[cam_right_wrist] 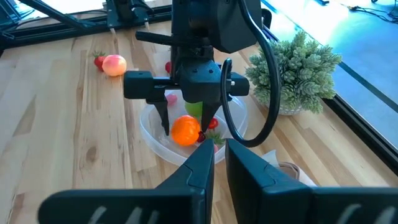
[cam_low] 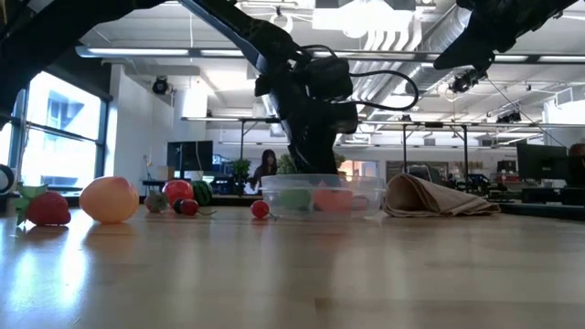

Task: Pick and placing Produce into tupperware
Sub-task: Put the apricot into the container

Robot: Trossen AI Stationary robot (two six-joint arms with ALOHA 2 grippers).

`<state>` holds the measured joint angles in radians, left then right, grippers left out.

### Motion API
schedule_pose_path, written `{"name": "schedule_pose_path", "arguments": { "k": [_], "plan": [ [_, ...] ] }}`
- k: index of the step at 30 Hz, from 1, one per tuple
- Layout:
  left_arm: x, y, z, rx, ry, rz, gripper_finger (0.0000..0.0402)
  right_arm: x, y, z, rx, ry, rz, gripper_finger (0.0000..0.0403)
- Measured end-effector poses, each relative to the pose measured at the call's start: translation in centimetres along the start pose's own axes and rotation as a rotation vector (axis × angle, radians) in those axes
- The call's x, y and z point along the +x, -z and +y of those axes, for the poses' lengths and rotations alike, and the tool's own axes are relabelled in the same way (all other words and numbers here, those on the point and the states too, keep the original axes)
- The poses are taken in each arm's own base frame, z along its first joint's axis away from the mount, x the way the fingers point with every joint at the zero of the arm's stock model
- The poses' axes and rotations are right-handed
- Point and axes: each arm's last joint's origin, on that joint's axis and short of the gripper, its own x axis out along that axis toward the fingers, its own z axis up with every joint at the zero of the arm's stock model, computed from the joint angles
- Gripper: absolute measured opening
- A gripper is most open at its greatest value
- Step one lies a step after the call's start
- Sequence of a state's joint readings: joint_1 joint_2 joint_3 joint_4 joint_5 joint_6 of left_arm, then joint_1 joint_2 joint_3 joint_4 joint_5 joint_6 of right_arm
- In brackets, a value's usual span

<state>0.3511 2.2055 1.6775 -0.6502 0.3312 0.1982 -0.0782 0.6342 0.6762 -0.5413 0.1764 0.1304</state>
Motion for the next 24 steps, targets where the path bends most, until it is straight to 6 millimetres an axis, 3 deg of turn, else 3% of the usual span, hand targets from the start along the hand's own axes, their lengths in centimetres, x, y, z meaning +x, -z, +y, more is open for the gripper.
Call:
{"name": "schedule_pose_path", "arguments": {
  "k": [15, 24],
  "plan": [
    [-2.3, -2.1, -0.4, 0.010, -0.033, -0.020, 0.0280, 0.0, 0.0, 0.0, 0.000, 0.003, -0.001, 0.0030],
    [-5.9, -3.0, -3.7, 0.010, -0.077, 0.099, 0.0261, 0.0, 0.0, 0.0, 0.000, 0.002, 0.000, 0.0030]
  ]
}}
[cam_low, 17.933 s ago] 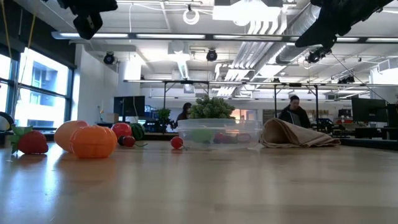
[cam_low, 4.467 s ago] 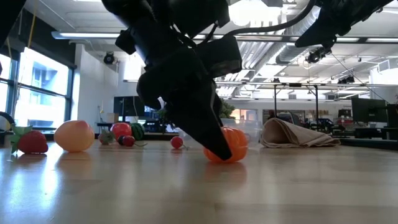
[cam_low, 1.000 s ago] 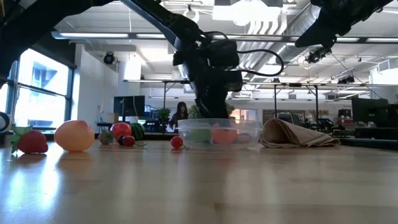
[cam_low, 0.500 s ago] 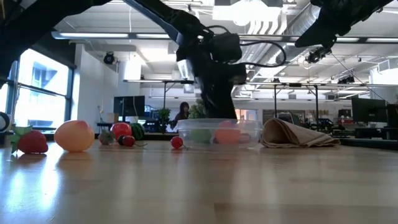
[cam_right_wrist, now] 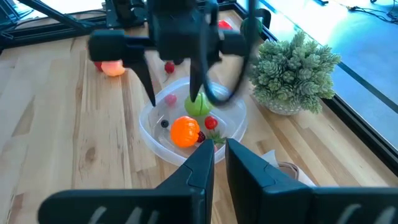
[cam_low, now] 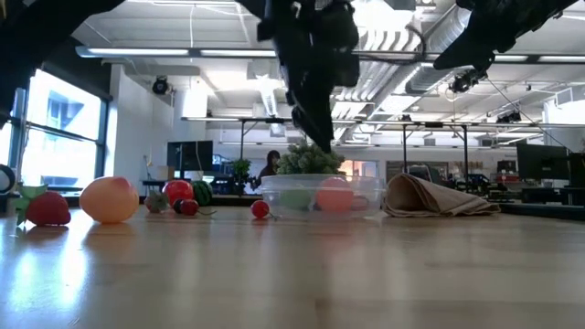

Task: Pick and placing Produce into tupperware
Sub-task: Put the apricot into the container

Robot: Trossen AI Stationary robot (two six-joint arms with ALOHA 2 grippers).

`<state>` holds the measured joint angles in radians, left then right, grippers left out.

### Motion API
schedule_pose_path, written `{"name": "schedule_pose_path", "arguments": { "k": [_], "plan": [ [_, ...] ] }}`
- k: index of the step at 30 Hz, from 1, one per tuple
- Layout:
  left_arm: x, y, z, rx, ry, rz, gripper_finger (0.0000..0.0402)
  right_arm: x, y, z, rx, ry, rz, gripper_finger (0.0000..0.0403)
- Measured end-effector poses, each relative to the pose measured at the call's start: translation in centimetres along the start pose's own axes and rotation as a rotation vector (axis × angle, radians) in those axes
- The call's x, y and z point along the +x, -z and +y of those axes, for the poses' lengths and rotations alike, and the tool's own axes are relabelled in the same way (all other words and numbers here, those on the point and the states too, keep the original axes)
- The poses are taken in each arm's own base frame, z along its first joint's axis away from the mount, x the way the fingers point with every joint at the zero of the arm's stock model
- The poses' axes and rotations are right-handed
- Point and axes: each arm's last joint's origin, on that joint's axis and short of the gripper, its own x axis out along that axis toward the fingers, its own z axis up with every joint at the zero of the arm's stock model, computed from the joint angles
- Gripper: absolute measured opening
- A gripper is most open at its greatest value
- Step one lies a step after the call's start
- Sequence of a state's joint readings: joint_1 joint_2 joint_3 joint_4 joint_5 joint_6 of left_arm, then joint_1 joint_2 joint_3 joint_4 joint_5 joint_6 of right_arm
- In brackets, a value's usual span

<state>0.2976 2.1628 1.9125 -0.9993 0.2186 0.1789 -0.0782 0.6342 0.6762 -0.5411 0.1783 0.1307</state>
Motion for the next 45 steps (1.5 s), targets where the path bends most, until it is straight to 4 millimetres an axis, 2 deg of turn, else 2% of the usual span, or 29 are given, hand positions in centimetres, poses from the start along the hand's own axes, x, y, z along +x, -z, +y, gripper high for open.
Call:
{"name": "schedule_pose_path", "arguments": {
  "k": [9, 13, 19, 24, 30, 37, 45],
  "plan": [
    [-4.2, 1.4, -5.0, 0.037, -0.117, -0.001, 0.0253, 0.0, 0.0, 0.0, 0.000, -0.003, 0.001, 0.0030],
    [-4.4, 3.2, -6.5, 0.016, -0.143, -0.003, 0.0253, 0.0, 0.0, 0.0, 0.000, -0.003, 0.001, 0.0030],
    [-3.7, 7.5, -8.1, -0.094, -0.181, -0.024, 0.0253, 0.0, 0.0, 0.0, 0.000, -0.003, -0.001, 0.0030],
    [-4.3, 10.6, -8.7, -0.361, -0.248, -0.109, 0.0253, 0.0, 0.0, 0.0, 0.000, -0.003, 0.001, 0.0030],
    [-3.7, 13.9, -8.8, -0.745, -0.248, -0.077, 0.0253, 0.0, 0.0, 0.0, 0.000, -0.001, 0.000, 0.0030],
    [-3.1, 15.4, -9.1, -0.985, -0.196, 0.048, 0.0252, 0.0, 0.0, 0.0, 0.000, 0.000, 0.000, 0.0030],
    [-4.7, 16.4, -10.6, -1.141, -0.213, 0.057, 0.0252, 0.0, 0.0, 0.0, 0.000, 0.000, 0.001, 0.0030]
  ]
}}
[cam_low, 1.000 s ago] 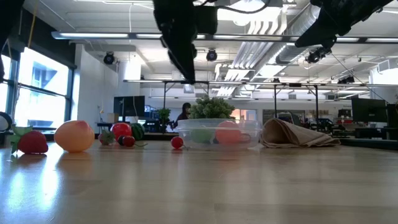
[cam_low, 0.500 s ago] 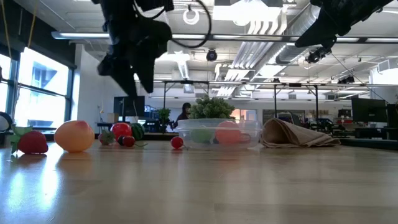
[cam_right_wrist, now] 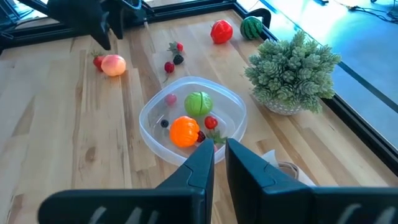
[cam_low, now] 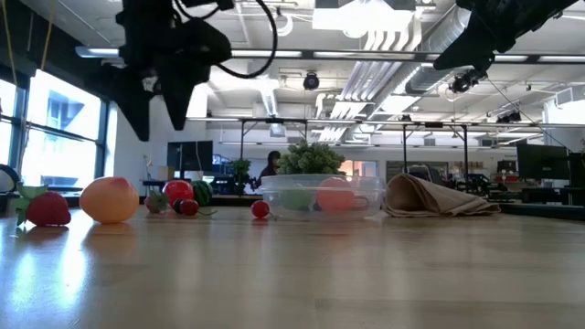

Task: Pick and placing Produce into tupperware
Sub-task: Put the apricot into the container

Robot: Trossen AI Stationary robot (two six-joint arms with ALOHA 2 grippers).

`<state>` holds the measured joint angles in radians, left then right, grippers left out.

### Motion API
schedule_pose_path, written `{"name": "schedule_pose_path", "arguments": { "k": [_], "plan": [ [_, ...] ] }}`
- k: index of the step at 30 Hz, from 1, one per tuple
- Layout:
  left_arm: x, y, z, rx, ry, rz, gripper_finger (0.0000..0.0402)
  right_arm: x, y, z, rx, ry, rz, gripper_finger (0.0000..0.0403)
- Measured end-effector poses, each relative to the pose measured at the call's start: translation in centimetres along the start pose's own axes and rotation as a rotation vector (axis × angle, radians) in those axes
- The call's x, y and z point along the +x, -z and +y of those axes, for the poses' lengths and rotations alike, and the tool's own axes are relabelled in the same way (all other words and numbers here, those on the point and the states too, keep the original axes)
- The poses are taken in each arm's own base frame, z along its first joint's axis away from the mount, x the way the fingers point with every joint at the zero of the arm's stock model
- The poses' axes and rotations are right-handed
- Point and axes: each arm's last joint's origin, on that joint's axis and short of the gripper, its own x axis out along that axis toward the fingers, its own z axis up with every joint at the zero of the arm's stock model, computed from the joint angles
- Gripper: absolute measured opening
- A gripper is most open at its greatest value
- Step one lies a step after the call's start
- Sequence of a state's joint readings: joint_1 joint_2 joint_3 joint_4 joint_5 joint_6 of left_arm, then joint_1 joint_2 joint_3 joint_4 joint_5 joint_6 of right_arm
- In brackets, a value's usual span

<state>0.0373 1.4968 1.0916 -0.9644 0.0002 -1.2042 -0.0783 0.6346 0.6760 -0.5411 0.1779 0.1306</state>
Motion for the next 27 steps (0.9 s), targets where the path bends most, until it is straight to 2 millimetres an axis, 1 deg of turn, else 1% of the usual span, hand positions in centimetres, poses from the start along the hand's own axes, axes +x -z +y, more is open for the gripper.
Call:
{"name": "schedule_pose_path", "arguments": {
  "k": [7, 14, 17, 24, 27],
  "plan": [
    [-0.6, 2.4, 0.2, -0.093, -0.066, -0.009, 0.0252, 0.0, 0.0, 0.0, 0.000, -0.003, 0.000, 0.0030],
    [-0.8, 3.8, 0.7, -0.139, -0.157, -0.055, 0.0252, 0.0, 0.0, 0.0, 0.000, -0.002, 0.000, 0.0030],
    [-0.8, 3.9, 0.6, -0.120, -0.150, -0.065, 0.0252, 0.0, 0.0, 0.0, 0.000, -0.002, 0.000, 0.0030],
    [-0.8, 3.8, 0.5, 0.016, -0.142, -0.065, 0.0253, 0.0, 0.0, 0.0, 0.000, -0.002, 0.000, 0.0030],
    [-0.7, 3.8, 0.3, 0.023, -0.119, -0.070, 0.0253, 0.0, 0.0, 0.0, 0.000, -0.002, 0.000, 0.0030]
  ]
}}
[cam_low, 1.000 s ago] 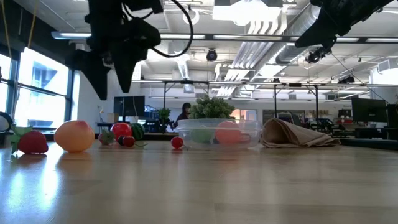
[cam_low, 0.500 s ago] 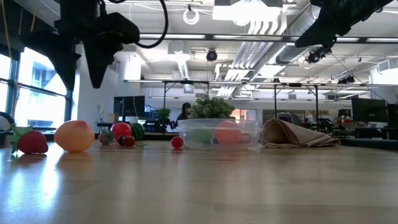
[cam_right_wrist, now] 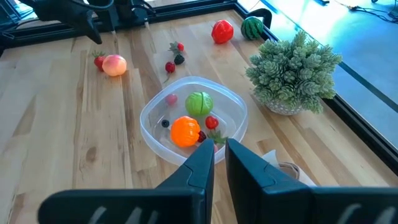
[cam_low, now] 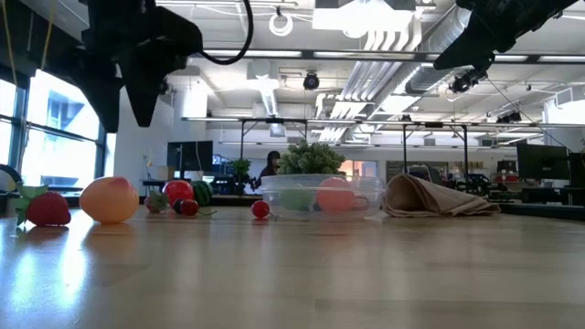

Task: Pick and placing Produce into tupperware
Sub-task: Put the apricot into the container

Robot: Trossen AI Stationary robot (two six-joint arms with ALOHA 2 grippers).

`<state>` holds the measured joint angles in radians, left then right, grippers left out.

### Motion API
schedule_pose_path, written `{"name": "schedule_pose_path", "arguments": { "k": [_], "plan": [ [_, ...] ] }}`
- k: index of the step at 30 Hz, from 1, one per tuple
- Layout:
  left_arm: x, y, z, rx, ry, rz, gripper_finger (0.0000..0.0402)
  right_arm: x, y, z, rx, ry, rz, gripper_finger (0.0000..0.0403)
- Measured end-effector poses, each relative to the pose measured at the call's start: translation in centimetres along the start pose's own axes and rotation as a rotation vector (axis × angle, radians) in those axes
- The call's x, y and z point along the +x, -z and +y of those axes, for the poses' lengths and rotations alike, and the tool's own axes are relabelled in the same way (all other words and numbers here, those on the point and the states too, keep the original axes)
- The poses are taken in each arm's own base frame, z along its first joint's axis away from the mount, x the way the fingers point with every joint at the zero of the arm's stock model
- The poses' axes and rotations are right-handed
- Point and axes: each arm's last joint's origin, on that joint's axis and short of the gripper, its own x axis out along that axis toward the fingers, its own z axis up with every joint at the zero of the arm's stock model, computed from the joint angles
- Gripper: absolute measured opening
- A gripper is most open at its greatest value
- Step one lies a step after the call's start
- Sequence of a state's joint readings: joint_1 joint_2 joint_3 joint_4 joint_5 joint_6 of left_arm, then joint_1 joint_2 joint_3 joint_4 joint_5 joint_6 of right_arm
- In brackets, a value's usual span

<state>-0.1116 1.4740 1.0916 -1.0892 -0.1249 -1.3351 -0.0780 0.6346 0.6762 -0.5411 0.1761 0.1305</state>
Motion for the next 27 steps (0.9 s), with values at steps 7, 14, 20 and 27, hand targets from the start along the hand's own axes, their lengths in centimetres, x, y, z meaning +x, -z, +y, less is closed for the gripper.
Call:
{"name": "schedule_pose_path", "arguments": {
  "k": [7, 14, 20, 27],
  "plan": [
    [0.2, -0.2, -0.4, -0.015, 0.044, -0.034, 0.0253, 0.0, 0.0, 0.0, 0.000, 0.000, 0.000, 0.0030],
    [1.8, 0.3, 0.3, -0.067, 0.010, -0.017, 0.0253, 0.0, 0.0, 0.0, 0.000, 0.003, 0.000, 0.0030],
    [2.3, 0.4, 0.4, -0.087, 0.020, -0.004, 0.0253, 0.0, 0.0, 0.0, 0.000, 0.003, 0.000, 0.0030],
    [2.5, 0.3, 0.4, -0.089, 0.011, -0.024, 0.0253, 0.0, 0.0, 0.0, 0.000, 0.003, 0.000, 0.0030]
  ]
}}
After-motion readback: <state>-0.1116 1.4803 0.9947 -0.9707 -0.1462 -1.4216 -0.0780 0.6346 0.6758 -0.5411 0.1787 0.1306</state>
